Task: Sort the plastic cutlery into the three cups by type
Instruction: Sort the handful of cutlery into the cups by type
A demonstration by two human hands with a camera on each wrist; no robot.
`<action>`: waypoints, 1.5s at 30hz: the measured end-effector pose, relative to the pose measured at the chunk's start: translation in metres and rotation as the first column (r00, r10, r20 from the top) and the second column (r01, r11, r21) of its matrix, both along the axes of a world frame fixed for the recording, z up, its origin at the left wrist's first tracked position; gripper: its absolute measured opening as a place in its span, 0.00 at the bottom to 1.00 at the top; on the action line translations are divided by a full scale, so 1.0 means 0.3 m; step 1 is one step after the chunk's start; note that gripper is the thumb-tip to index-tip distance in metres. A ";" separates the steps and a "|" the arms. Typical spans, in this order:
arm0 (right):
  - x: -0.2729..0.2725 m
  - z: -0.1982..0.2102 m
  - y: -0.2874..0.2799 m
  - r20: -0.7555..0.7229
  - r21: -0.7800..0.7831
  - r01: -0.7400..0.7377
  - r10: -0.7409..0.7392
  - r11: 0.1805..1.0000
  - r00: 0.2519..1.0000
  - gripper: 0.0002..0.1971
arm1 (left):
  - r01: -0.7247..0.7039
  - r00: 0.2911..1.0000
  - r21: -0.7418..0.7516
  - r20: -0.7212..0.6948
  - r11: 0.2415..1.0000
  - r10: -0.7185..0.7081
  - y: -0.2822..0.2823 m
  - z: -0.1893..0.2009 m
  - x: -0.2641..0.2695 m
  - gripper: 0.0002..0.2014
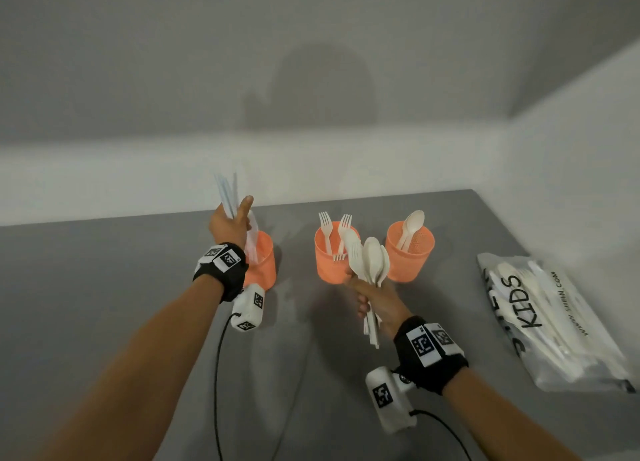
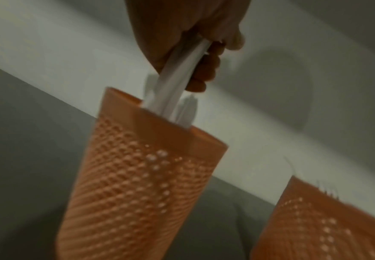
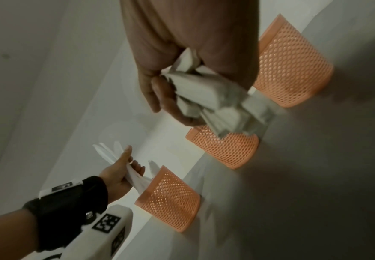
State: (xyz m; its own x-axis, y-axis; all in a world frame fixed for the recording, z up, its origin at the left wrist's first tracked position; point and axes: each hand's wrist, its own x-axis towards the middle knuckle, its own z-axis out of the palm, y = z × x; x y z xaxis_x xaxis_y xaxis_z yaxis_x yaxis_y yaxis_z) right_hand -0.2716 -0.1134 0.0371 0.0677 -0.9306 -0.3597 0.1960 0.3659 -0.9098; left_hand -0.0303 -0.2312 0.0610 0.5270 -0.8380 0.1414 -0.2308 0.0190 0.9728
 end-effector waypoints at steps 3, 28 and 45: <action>-0.006 -0.007 0.000 -0.018 -0.001 0.001 -0.001 1.000 1.000 0.02 | 0.037 0.994 0.073 0.097 0.997 -0.044 0.023 -0.036 -0.002 0.14; 0.045 -0.002 0.096 -0.110 -0.111 -0.015 0.003 0.994 0.994 0.06 | 0.413 0.905 0.202 0.021 0.888 -0.426 0.441 -0.028 -0.399 0.13; -0.045 0.028 0.148 0.138 0.006 -0.157 0.155 0.988 0.978 0.10 | 0.538 0.790 0.184 -0.449 0.822 -0.417 0.394 0.011 -0.355 0.12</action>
State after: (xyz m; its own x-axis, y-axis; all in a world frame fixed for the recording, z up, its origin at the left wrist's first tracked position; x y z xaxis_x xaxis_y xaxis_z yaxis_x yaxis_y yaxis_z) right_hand -0.2851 -0.0691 0.0455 0.2612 -0.8986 -0.3527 0.2572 0.4169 -0.8718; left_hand -0.1368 -0.1130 0.0642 0.0066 -0.9636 -0.2673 0.1122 -0.2649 0.9577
